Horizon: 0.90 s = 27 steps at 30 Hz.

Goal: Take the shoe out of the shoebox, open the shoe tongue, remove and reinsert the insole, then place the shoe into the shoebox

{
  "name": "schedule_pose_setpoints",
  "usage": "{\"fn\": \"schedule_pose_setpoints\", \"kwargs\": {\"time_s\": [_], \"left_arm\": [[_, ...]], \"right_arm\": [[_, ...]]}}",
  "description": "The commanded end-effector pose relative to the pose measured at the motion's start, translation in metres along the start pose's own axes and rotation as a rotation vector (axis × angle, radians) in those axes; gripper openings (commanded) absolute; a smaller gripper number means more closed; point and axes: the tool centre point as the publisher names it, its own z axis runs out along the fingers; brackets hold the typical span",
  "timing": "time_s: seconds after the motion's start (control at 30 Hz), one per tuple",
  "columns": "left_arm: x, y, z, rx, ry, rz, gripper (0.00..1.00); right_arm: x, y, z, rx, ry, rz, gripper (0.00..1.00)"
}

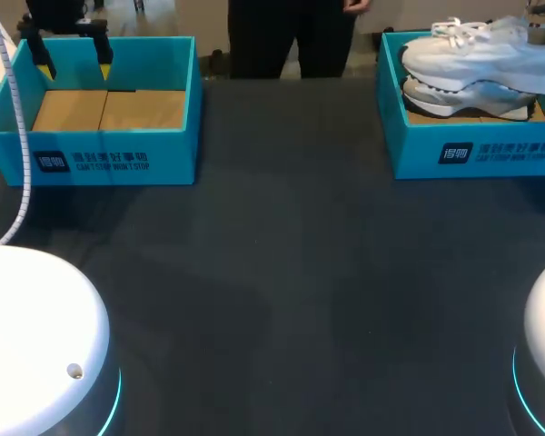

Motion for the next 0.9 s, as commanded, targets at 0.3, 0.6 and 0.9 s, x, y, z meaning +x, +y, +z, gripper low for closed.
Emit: {"fn": "schedule_pose_setpoints", "kwargs": {"time_s": [0.3, 0.6, 0.9], "left_arm": [[0.000, 0.000, 0.000, -0.001, -0.001, 0.000, 1.00], [0.000, 0.000, 0.000, -0.001, -0.001, 0.000, 1.00], [0.000, 0.000, 0.000, -0.001, -0.001, 0.000, 1.00]], "right_arm": [[0.050, -0.053, -0.033, -0.026, -0.028, 0.041, 0.00], [0.079, -0.090, -0.053, -0.041, -0.035, 0.052, 0.00], [0.109, -0.139, -0.068, -0.031, -0.057, 0.033, 0.00]]}}
